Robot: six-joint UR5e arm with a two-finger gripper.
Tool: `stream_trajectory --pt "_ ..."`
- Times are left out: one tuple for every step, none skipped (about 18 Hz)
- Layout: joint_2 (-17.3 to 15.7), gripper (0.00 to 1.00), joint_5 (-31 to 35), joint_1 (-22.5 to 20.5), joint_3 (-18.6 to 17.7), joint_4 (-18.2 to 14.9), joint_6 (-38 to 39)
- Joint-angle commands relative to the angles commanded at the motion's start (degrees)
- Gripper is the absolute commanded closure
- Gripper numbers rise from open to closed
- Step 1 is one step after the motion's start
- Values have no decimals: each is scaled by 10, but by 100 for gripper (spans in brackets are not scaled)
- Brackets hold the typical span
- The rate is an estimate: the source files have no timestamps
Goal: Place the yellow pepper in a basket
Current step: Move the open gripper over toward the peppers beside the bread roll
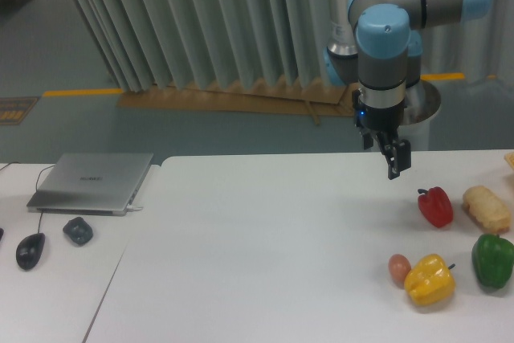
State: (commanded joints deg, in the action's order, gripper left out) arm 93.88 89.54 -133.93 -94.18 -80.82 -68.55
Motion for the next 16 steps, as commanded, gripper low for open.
stream_trajectory --pt "-1 0 1 0 0 1 0" --pt "0 0 0 -3 2 6 0" --pt "2 0 1 -10 2 23 0" --pt "6 0 2 -11 2 29 0" --pt "6 0 3 -11 2 29 1" --pt "8 0 3 -11 3 29 1" --pt "12 0 7 -12 7 29 1" --pt "18 0 22 -16 11 29 0" --pt "22 0 42 -19 14 28 0" --pt "21 0 52 -24 15 28 0" --pt "22 0 54 -30 19 29 0" --pt "24 0 55 -32 25 29 0" --pt "31 0 56 -34 33 29 1" --pt "38 0 57 -37 40 29 1" --pt "40 0 57 -41 41 29 1" --pt "43 0 58 -43 44 29 1"
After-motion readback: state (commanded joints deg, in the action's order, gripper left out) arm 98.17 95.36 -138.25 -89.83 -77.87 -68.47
